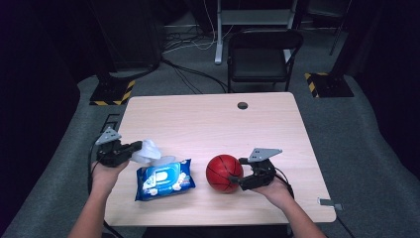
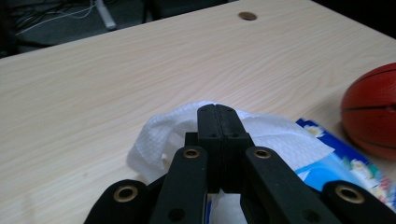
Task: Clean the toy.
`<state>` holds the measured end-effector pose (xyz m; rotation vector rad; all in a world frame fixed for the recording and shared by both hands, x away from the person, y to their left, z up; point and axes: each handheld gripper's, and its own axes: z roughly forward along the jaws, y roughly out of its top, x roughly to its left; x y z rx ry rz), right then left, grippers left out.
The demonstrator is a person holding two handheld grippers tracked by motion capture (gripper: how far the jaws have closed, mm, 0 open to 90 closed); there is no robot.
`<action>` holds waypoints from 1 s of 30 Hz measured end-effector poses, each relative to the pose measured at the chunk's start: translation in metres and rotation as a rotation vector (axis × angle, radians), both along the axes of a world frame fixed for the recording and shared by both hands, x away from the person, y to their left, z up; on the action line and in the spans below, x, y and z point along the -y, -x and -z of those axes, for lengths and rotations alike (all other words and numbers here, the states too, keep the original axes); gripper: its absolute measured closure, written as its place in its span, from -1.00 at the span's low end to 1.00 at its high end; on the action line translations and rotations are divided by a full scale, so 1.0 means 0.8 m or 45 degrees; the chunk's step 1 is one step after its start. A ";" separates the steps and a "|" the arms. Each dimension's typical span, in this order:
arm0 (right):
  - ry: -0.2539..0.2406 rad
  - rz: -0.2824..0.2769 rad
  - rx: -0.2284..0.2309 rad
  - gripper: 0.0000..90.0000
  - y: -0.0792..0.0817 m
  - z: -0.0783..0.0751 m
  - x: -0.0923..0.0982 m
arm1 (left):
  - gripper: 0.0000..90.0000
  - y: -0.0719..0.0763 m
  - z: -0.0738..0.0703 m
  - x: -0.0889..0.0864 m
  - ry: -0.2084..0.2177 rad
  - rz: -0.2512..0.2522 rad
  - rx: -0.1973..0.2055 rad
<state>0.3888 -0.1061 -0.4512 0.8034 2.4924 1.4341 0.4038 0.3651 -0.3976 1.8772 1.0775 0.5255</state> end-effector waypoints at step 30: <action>-0.004 0.003 -0.012 -0.58 -0.001 0.000 -0.001 | 0.02 0.014 0.018 0.007 0.042 0.028 -0.035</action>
